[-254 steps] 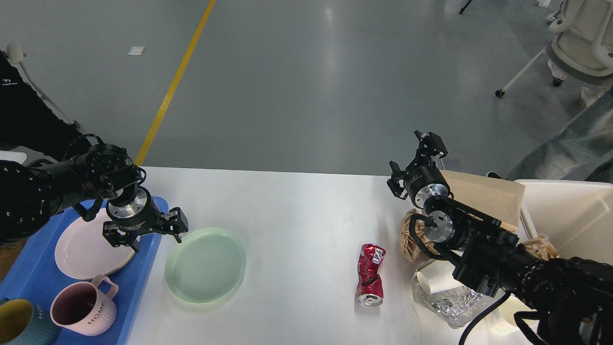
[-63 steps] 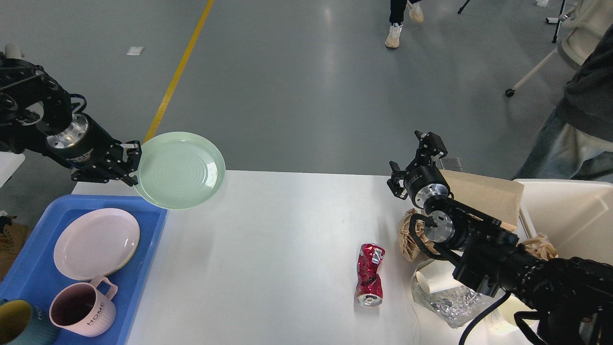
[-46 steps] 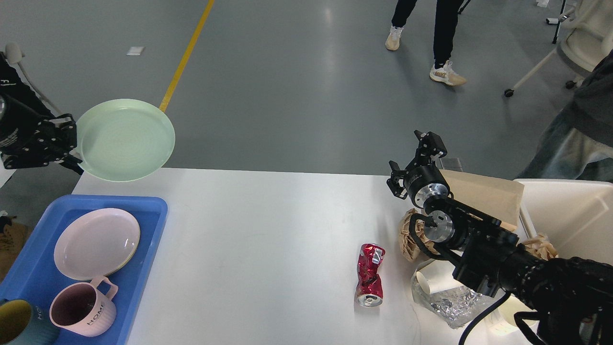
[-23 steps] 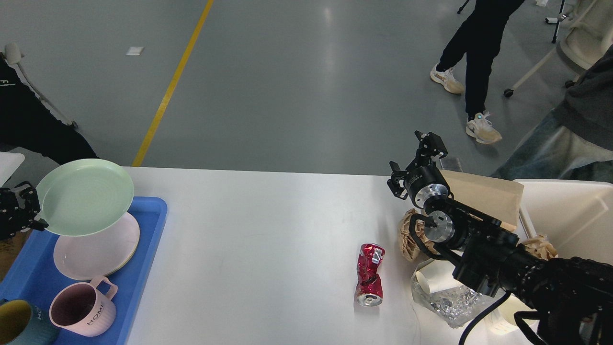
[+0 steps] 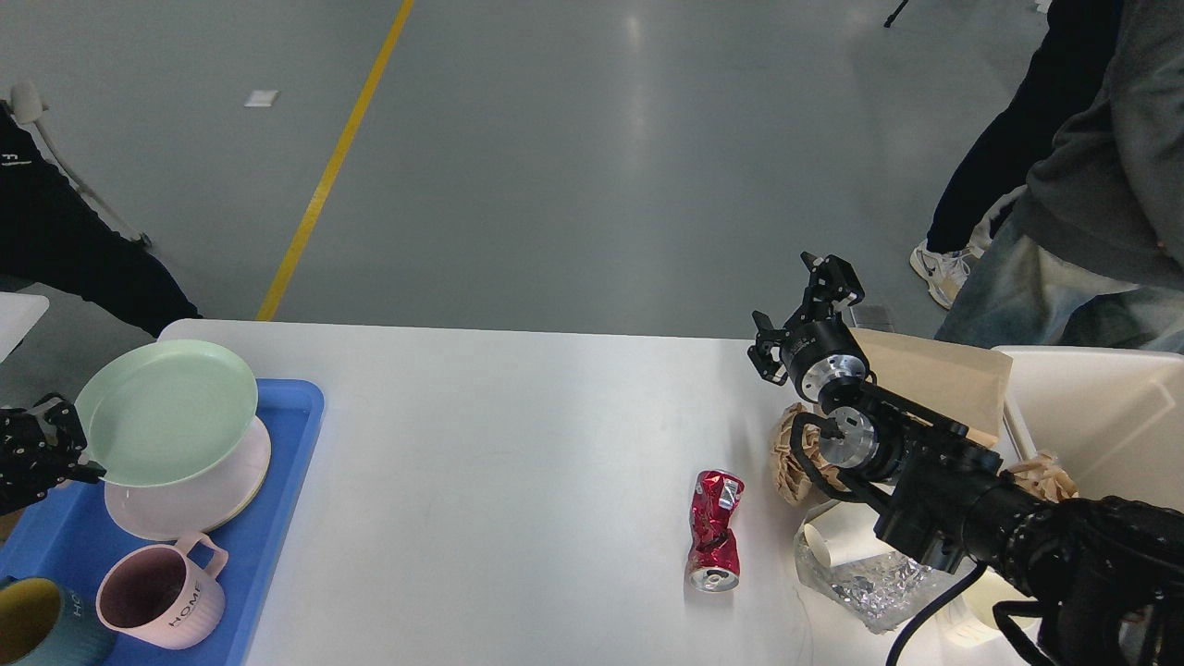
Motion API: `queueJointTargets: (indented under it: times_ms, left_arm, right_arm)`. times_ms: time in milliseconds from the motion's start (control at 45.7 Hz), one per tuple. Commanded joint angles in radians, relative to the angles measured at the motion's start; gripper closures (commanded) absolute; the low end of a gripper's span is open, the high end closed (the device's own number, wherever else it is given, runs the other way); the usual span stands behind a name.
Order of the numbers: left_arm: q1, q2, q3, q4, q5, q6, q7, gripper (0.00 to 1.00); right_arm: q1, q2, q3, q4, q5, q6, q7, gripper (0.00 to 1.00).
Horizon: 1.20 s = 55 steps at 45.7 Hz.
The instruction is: Tidy desktop
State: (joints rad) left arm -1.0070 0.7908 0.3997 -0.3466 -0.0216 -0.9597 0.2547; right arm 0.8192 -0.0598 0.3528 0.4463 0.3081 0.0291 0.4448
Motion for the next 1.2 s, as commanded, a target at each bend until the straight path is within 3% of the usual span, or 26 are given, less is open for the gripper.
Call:
queueJointTargets:
  times_ms: [0,307,635,723,767,832,854,964,1183]
  left_arm:
    - [0.021,-0.004,0.004,0.000,0.000,0.000,0.000,0.99]
    - [0.031,-0.005,0.002,0.000,0.000,0.002,-0.002,0.94]
    - [0.030,-0.004,-0.007,0.005,-0.003,0.030,-0.003,0.79]
    - [0.030,-0.007,-0.009,0.006,-0.001,0.087,-0.011,0.59]
    - [0.030,-0.015,-0.009,0.006,-0.003,0.136,-0.017,0.41]
    - [0.022,-0.024,-0.012,0.005,-0.012,0.234,-0.022,0.08]
    - [0.018,-0.025,-0.012,0.005,-0.014,0.260,-0.022,0.04]
    - [-0.016,-0.025,-0.019,0.003,-0.015,0.358,-0.023,0.04]
    - [-0.119,-0.027,-0.051,-0.008,-0.011,0.335,-0.023,0.04]
  right_arm:
    - [0.000,0.000,0.000,0.000,0.000,0.000,0.000,0.00]
    - [0.000,0.000,0.000,0.000,-0.001,0.000,0.000,0.00]
    - [0.000,0.000,0.000,0.000,0.000,0.000,0.000,0.00]
    - [0.000,0.000,0.000,0.000,-0.001,0.000,0.000,0.00]
    - [0.000,0.000,0.000,0.000,0.000,0.000,0.000,0.00]
    - [0.000,0.000,0.000,0.000,0.000,0.000,0.000,0.00]
    - [0.000,0.000,0.000,0.000,0.000,0.000,0.000,0.00]
    - [0.000,0.000,0.000,0.000,0.000,0.000,0.000,0.00]
    - [0.000,0.000,0.000,0.000,0.000,0.000,0.000,0.00]
